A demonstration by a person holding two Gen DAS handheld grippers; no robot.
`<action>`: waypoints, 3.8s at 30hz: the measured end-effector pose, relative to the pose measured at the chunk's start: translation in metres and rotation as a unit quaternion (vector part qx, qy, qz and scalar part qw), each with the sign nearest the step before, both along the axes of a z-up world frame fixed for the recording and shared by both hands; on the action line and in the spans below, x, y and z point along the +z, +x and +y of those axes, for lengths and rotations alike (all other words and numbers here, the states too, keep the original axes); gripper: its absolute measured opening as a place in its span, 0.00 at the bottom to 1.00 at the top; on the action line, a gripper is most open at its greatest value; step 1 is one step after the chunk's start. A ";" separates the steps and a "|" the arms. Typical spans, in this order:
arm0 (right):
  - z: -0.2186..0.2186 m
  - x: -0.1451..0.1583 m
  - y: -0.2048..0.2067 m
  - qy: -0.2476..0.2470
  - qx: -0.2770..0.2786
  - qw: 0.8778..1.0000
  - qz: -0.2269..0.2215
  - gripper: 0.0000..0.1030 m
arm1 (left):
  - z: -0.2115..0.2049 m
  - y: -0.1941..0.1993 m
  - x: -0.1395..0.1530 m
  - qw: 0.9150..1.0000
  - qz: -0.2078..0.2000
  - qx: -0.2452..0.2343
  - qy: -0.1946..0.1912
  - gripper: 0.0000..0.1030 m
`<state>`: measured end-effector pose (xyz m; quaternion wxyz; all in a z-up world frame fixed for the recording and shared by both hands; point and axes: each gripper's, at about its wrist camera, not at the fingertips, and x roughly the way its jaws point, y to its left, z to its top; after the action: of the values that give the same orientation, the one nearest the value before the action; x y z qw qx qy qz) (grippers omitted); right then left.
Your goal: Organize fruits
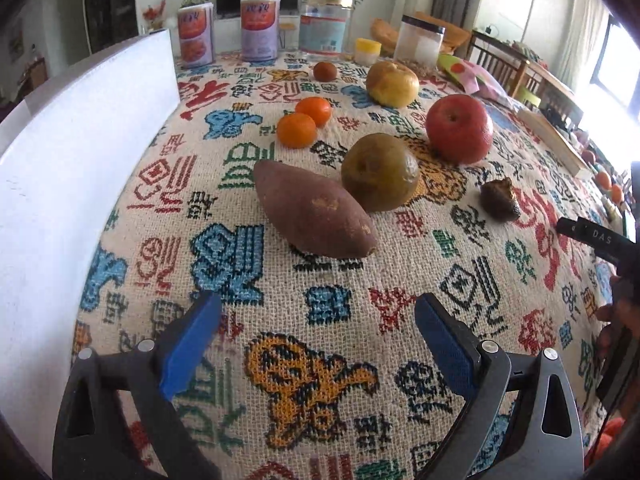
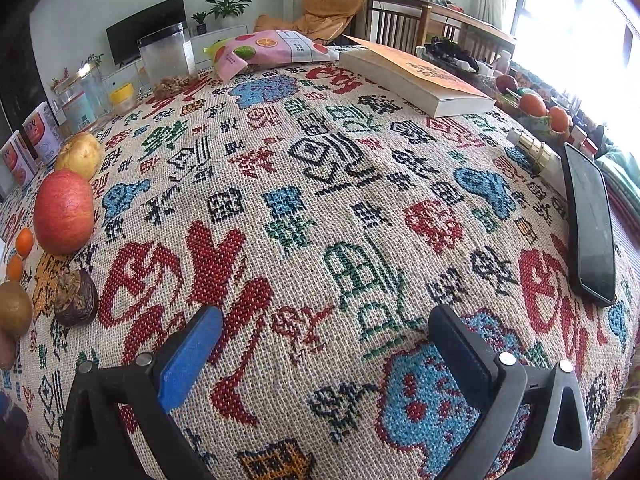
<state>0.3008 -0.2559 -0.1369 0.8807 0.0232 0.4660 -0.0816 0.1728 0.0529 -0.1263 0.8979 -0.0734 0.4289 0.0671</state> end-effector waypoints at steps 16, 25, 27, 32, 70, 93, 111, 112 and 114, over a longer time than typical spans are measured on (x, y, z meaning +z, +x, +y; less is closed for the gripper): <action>-0.008 -0.003 0.033 0.004 0.023 1.000 -0.012 1.00 | -0.004 0.016 -0.005 0.999 0.024 0.002 0.027 0.99; -0.007 -0.003 0.033 0.004 0.023 1.000 -0.012 1.00 | -0.003 0.016 -0.005 0.999 0.024 0.002 0.029 0.99; -0.007 -0.003 0.033 0.004 0.023 1.000 -0.012 1.00 | -0.003 0.016 -0.005 0.999 0.024 0.002 0.029 0.99; -0.008 -0.003 0.033 0.004 0.023 1.000 -0.012 1.00 | -0.002 0.016 -0.005 0.999 0.024 0.002 0.029 0.99; -0.007 -0.003 0.033 0.004 0.023 1.000 -0.012 1.00 | -0.002 0.015 -0.005 0.999 0.023 0.002 0.026 0.99; -0.008 -0.003 0.033 0.004 0.022 1.000 -0.012 1.00 | -0.002 0.016 -0.005 0.999 0.023 0.002 0.026 0.99; -0.007 -0.003 0.033 0.004 0.022 1.000 -0.012 1.00 | -0.002 0.016 -0.005 0.999 0.023 0.002 0.026 0.99; -0.007 -0.003 0.033 0.004 0.022 1.000 -0.012 1.00 | -0.002 0.015 -0.005 0.999 0.023 0.002 0.026 0.99; -0.007 -0.003 0.033 0.005 0.022 1.000 -0.012 1.00 | -0.002 0.016 -0.005 0.999 0.023 0.002 0.026 0.99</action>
<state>0.3338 -0.2632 -0.1400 0.8877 0.0177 0.4562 -0.0596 0.1884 0.0505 -0.1315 0.8892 -0.0491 0.4475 0.0817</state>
